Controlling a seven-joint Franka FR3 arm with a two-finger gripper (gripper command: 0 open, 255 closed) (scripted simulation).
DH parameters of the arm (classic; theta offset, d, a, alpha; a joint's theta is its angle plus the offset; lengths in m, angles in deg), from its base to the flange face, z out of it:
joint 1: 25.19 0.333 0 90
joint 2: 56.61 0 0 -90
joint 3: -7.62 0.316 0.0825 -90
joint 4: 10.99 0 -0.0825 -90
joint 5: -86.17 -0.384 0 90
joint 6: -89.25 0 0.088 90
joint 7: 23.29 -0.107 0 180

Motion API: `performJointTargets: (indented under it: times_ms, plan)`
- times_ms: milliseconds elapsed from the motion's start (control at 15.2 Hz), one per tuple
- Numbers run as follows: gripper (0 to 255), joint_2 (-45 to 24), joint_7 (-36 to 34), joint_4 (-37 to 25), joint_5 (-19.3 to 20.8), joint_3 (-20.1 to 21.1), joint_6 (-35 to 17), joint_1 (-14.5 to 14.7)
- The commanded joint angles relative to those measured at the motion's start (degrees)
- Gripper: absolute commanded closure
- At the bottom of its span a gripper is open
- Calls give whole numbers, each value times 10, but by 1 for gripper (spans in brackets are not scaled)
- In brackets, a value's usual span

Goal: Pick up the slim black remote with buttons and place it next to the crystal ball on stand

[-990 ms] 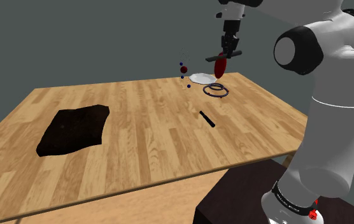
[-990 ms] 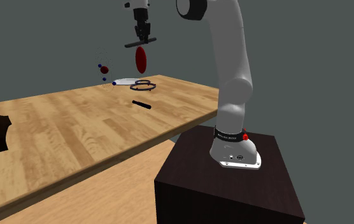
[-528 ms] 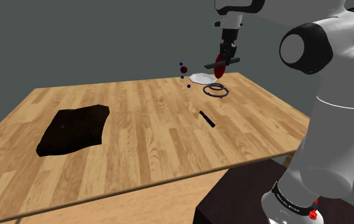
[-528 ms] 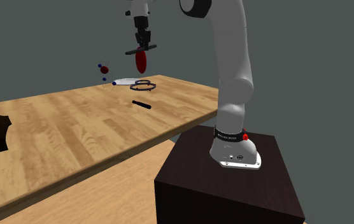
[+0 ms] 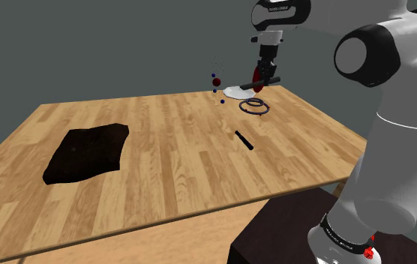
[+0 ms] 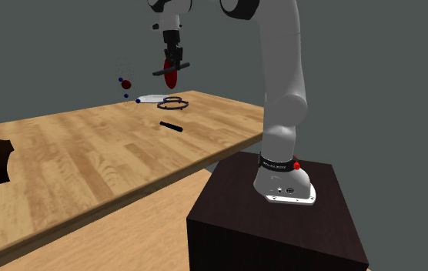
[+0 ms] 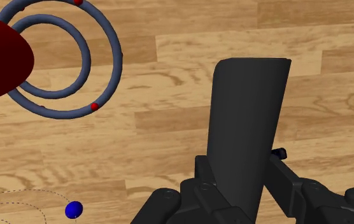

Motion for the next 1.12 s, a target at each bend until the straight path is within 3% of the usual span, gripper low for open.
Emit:
performJointTargets:
  times_ms: [0, 1056]
  plan:
    - [255, 2, 0, 18, 1, 0, -17, 2]
    - [255, -4, 5, 135, -6, 5, -138, 7]
